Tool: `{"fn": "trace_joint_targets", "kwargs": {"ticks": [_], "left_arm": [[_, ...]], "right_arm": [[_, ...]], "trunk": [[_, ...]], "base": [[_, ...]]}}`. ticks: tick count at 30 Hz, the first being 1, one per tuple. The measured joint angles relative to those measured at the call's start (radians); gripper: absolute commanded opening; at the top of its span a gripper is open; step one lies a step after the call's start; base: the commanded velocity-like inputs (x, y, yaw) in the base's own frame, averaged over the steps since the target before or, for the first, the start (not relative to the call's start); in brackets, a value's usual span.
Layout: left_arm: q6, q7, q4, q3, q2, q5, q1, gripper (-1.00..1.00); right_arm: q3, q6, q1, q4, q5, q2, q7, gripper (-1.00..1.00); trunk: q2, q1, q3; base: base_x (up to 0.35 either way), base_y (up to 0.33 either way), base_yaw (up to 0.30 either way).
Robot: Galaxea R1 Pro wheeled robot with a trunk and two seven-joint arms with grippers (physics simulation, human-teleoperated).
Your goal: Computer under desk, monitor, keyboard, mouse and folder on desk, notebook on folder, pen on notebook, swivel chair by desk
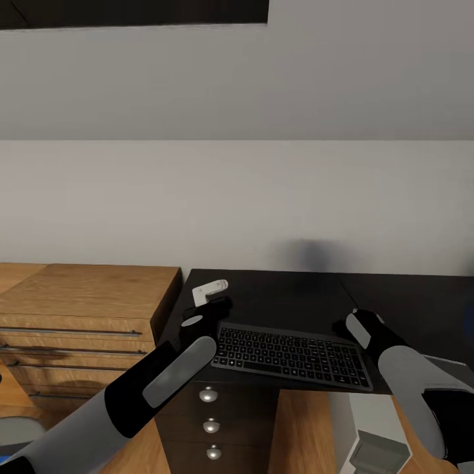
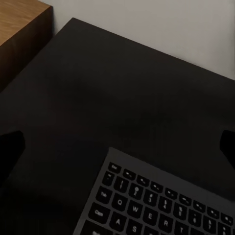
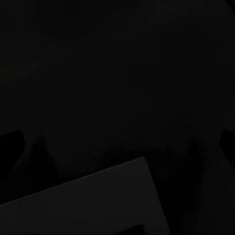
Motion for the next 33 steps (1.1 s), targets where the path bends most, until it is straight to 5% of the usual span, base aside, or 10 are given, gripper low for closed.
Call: {"fn": "trace_joint_targets", "kwargs": {"ticks": [33], "left_arm": [[0.0, -0.001, 0.0, -0.001, -0.001, 0.003, 0.0, 1.0]], "right_arm": [[0.003, -0.001, 0.0, 0.001, 0.001, 0.002, 0.0, 1.0]], "trunk": [[0.0, 0.0, 0.0]], "base": [[-0.106, 0.029, 0.0]]}}
